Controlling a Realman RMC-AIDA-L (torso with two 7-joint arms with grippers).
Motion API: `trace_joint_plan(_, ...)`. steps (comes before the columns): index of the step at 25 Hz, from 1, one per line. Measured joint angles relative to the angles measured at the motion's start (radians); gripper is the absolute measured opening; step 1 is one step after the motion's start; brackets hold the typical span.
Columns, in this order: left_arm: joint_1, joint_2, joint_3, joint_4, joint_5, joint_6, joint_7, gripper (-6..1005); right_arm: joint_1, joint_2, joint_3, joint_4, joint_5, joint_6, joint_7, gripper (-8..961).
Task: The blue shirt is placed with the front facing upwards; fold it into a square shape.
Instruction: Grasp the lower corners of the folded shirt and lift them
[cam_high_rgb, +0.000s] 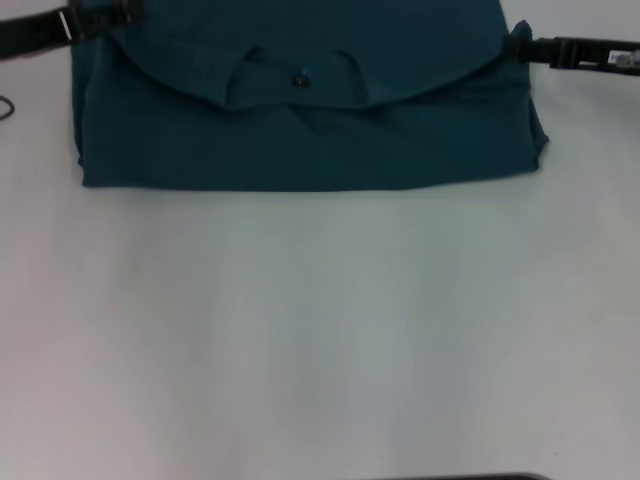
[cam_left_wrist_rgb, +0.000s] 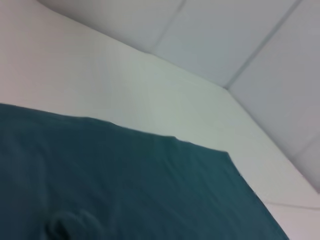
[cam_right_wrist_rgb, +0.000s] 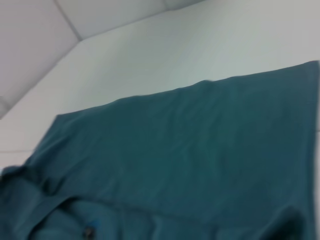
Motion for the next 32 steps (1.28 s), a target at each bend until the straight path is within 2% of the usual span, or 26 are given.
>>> trace_joint_plan(2,0.016,-0.01,0.0,-0.013,-0.002,0.022,0.019,814,-0.004,0.006,-0.001,-0.005,0.0,0.023,-0.018,748)
trace_joint_plan(4,0.032,-0.017,0.001,-0.025,-0.003,0.045,0.038,864,-0.012,0.01,-0.002,-0.005,-0.002,0.04,-0.029,746)
trace_joint_plan(7,0.051,-0.026,0.002,-0.037,-0.003,0.083,0.064,863,-0.031,0.012,-0.001,0.0,-0.001,0.083,-0.036,743)
trace_joint_plan(14,0.11,-0.039,0.005,-0.058,-0.011,0.168,0.134,862,-0.1,0.0,0.004,0.045,-0.001,0.205,-0.046,739)
trace_joint_plan(17,0.131,-0.041,0.008,-0.066,-0.023,0.213,0.168,861,-0.132,-0.016,0.004,0.075,-0.003,0.267,-0.044,739)
trace_joint_plan(22,0.148,-0.041,0.012,-0.06,-0.025,0.265,0.218,860,-0.173,-0.062,0.005,0.084,-0.006,0.352,-0.034,738)
trace_joint_plan(25,0.156,-0.045,0.012,-0.056,-0.025,0.277,0.232,860,-0.191,-0.077,0.006,0.086,-0.007,0.367,-0.016,738)
trace_joint_plan(28,0.161,-0.051,0.013,-0.052,-0.025,0.284,0.245,859,-0.198,-0.083,0.005,0.081,-0.007,0.37,-0.002,737)
trace_joint_plan(32,0.163,-0.058,0.013,-0.046,-0.025,0.285,0.258,859,-0.193,-0.074,0.005,0.066,-0.008,0.356,0.0,737)
